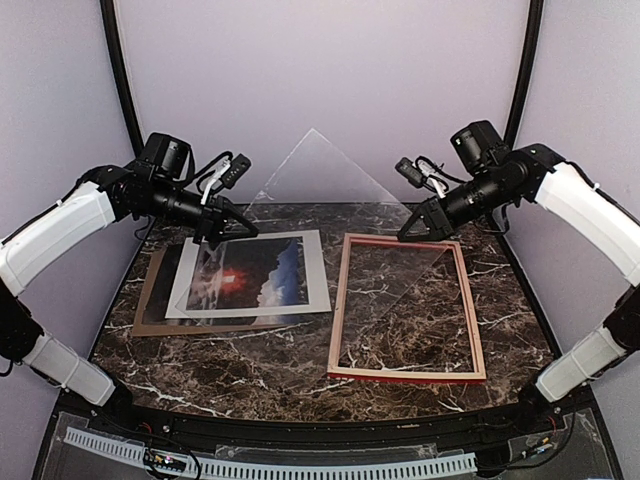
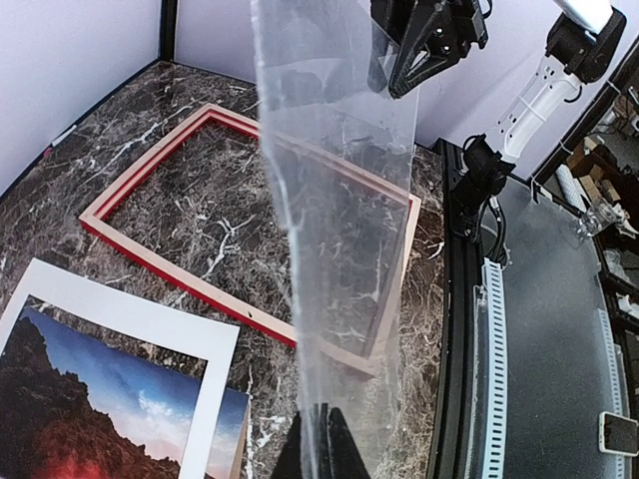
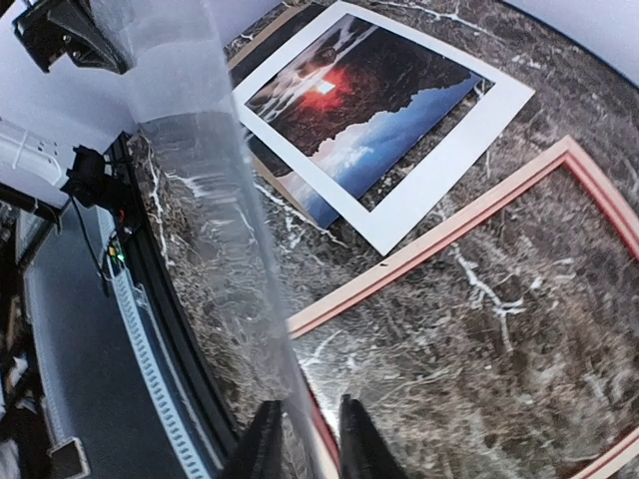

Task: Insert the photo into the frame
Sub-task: Pass from the right arm to the left, then move the frame body to the center of the board.

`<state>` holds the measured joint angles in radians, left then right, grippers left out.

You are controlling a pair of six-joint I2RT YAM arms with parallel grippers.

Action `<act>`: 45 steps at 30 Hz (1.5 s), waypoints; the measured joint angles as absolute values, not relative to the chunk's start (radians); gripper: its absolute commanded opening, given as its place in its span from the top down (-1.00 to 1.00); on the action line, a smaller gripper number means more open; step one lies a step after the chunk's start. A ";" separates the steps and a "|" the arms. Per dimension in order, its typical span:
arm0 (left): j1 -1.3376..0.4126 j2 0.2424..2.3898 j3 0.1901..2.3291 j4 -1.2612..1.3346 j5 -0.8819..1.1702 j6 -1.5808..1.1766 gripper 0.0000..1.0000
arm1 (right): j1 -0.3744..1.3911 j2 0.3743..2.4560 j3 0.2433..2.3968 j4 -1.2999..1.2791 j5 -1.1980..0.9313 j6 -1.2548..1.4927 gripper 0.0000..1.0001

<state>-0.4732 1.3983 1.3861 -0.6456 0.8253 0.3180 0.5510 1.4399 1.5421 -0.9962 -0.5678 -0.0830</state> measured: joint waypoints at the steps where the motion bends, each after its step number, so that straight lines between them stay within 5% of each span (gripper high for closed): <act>1: -0.474 1.398 1.386 -0.646 0.823 0.307 1.00 | 0.538 1.441 1.542 -0.985 -0.568 -0.073 0.33; 5: -0.476 1.398 1.390 -0.655 0.803 0.242 1.00 | 0.482 1.448 1.542 -0.935 -0.564 -0.019 0.08; 7: -0.476 1.398 1.394 -0.657 0.788 0.200 1.00 | 0.457 1.452 1.542 -0.915 -0.558 0.015 -0.64; 10: -0.476 1.398 1.401 -0.659 0.751 0.119 1.00 | 0.405 1.453 1.535 -0.885 -0.533 0.066 -0.83; 25: -0.474 1.315 1.405 -0.531 0.681 -0.305 1.00 | 0.173 1.422 1.134 -0.764 -0.110 0.274 -0.66; 45: -0.462 1.289 1.404 -0.369 0.562 -0.522 1.00 | 0.149 1.633 0.963 -0.603 -0.022 0.286 -0.18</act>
<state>-0.4622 1.2892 1.4044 -0.3691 0.5621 -0.5217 0.1490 1.6325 0.9634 -0.6029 -0.0216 0.2859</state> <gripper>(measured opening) 0.015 0.651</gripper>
